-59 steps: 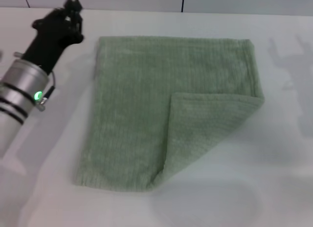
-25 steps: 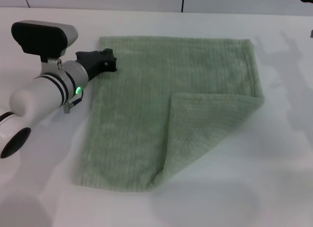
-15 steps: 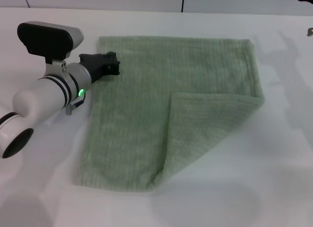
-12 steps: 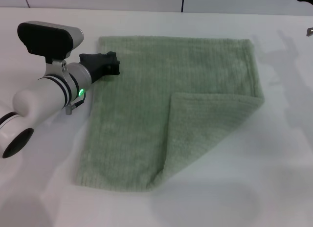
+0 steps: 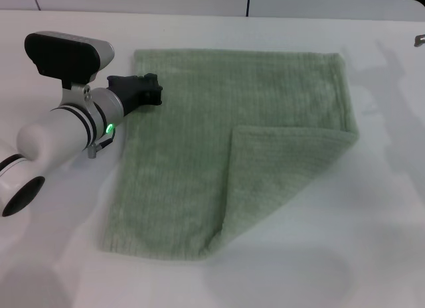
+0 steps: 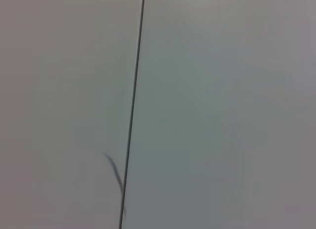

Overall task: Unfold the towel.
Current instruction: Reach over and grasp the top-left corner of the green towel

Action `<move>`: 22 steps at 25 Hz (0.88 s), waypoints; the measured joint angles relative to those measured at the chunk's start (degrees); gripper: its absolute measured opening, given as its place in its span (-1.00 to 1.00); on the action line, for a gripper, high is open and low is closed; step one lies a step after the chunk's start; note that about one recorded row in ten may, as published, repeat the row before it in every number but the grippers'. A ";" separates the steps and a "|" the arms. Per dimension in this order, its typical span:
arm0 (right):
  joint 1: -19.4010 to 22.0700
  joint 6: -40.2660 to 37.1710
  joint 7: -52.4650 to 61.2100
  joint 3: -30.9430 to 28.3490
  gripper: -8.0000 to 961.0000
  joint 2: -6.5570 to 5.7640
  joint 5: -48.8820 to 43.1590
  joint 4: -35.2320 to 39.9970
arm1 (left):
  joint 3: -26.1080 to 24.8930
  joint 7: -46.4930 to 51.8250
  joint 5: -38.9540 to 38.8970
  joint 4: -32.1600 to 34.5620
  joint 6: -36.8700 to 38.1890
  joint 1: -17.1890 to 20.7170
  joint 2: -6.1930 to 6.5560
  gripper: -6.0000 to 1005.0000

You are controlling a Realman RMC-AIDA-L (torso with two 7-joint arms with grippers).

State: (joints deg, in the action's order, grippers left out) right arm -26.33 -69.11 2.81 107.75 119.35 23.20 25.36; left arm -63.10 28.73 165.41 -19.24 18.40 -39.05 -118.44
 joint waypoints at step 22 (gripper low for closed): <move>1.95 63.37 33.93 2.26 0.54 -2.96 -37.65 41.90 | 0.79 0.01 0.00 -0.52 0.17 0.56 0.13 -0.96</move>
State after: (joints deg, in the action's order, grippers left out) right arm -24.38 -5.73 36.74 110.01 116.39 -14.45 67.25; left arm -62.31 28.74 165.41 -19.76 18.57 -38.49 -118.31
